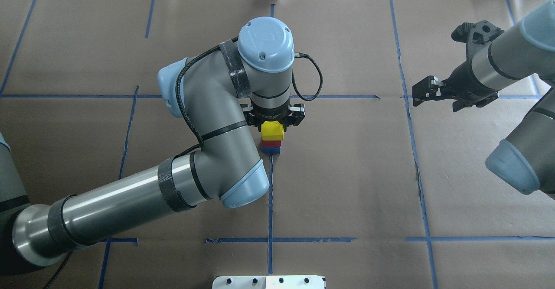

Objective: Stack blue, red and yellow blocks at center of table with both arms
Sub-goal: 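Carry the yellow cube with the left gripper onto the red cube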

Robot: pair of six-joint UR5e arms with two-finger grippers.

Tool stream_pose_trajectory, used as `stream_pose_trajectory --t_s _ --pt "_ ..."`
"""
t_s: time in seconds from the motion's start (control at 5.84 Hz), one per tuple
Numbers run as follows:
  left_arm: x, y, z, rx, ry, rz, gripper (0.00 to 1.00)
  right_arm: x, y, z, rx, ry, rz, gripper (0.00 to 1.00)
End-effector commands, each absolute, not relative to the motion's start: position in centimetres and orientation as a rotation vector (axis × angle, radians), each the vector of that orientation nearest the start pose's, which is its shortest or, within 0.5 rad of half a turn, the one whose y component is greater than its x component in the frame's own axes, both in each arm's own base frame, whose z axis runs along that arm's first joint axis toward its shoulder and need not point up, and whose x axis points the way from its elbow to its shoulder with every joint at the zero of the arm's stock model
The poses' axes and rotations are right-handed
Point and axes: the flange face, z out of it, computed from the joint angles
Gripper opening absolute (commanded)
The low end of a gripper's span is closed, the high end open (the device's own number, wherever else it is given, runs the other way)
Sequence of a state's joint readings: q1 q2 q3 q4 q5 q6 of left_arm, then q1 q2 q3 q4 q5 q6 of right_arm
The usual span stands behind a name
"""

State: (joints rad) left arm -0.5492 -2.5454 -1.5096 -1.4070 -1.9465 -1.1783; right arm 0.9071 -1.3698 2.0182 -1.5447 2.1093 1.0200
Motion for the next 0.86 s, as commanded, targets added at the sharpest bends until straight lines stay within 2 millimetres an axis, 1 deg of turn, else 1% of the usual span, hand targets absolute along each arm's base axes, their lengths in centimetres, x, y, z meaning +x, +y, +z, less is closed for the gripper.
stream_pose_trajectory --t_s 0.0,0.68 --pt "57.27 -46.41 9.34 0.016 0.816 -0.007 0.03 -26.13 -46.72 34.71 0.051 -0.834 0.154 1.00" --pt "57.55 -46.71 9.64 0.025 0.808 -0.011 0.04 -26.22 -46.70 34.63 0.051 -0.835 0.152 1.00"
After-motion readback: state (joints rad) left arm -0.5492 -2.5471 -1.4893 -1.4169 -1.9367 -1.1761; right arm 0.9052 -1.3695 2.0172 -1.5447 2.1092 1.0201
